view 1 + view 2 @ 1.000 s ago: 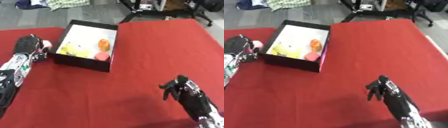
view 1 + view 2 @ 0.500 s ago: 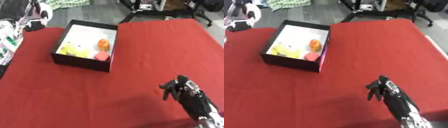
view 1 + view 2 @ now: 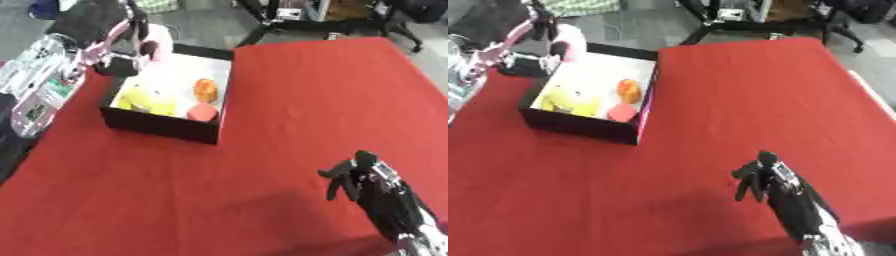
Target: Pick up objects on the table and place them in the box.
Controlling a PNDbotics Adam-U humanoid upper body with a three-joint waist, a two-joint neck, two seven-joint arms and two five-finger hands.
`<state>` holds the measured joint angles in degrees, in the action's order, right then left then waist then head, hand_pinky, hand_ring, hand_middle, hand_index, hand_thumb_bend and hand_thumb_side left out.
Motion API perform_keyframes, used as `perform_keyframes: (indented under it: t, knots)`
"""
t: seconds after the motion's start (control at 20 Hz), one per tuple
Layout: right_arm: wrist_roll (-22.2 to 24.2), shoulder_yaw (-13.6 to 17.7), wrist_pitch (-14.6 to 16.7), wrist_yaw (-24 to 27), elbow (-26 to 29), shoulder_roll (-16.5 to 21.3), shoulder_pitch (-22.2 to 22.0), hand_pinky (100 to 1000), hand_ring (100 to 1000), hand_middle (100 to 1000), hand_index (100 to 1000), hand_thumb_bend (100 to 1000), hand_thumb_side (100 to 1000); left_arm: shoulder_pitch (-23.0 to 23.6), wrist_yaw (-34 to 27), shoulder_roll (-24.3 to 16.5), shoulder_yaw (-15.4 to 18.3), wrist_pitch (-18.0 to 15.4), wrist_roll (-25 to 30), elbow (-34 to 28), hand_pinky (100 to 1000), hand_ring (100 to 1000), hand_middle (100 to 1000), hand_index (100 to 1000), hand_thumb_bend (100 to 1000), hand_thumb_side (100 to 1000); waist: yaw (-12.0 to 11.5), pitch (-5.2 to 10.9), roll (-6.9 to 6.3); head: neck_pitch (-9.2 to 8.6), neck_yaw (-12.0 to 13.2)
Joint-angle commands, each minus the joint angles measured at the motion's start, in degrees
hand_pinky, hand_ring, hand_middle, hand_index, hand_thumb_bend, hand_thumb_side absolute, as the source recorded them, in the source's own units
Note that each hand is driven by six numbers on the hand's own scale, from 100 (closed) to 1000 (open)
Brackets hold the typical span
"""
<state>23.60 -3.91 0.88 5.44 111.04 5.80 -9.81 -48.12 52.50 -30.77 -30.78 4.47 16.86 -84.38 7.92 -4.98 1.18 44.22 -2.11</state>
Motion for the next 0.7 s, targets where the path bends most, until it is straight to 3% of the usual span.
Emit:
perform_keyframes:
  t: [0.05, 0.1, 0.15, 0.25, 0.35, 0.45, 0.7]
  knots:
    - [0.06, 0.11, 0.05, 0.40, 0.72, 0.63, 0.49, 880, 418, 197, 566, 100, 1000, -0.40, 2.04, 0.18, -0.99, -2.01, 4.64, 0.78, 780, 619, 633, 791, 254, 249, 0.14, 0.23, 0.04, -0.10, -0.10]
    - [0.04, 0.13, 0.02, 0.40, 0.71, 0.63, 0.50, 880, 418, 197, 566, 100, 1000, -0.14, 2.53, 0.20, -1.11, -2.32, 5.84, 1.03, 803, 683, 723, 858, 266, 520, 0.15, 0.22, 0.00, -0.10, -0.09]
    - [0.04, 0.13, 0.01, 0.41, 0.72, 0.64, 0.51, 880, 418, 197, 566, 100, 1000, 0.10, 2.83, 0.13, -1.20, -2.61, 7.15, 1.14, 828, 740, 788, 910, 299, 700, 0.16, 0.23, -0.01, -0.10, -0.11]
    - [0.07, 0.11, 0.04, 0.46, 0.76, 0.68, 0.50, 881, 418, 197, 566, 100, 1000, 0.46, 3.10, -0.26, -0.98, -2.98, 9.04, 0.68, 855, 788, 844, 945, 331, 844, 0.14, 0.30, -0.03, -0.10, -0.13]
    - [0.04, 0.16, 0.07, 0.48, 0.75, 0.73, 0.44, 881, 418, 197, 566, 100, 1000, 0.88, 3.17, -1.01, -0.31, -2.66, 9.66, -0.45, 872, 813, 873, 962, 344, 907, 0.05, 0.37, -0.05, -0.10, -0.28]
    - [0.01, 0.20, 0.09, 0.47, 0.73, 0.76, 0.37, 881, 418, 197, 566, 100, 1000, 1.39, 2.90, -2.00, 0.82, -1.70, 9.30, -2.08, 876, 821, 884, 966, 328, 916, -0.05, 0.43, -0.07, -0.10, -0.23]
    - [-0.08, 0.28, 0.00, 0.15, 0.59, 0.74, 0.17, 881, 418, 197, 566, 100, 1000, 5.16, -4.61, -5.35, 6.50, 4.13, 3.73, -12.83, 838, 761, 826, 938, 100, 774, -0.25, 0.43, -0.17, -0.10, -0.42]
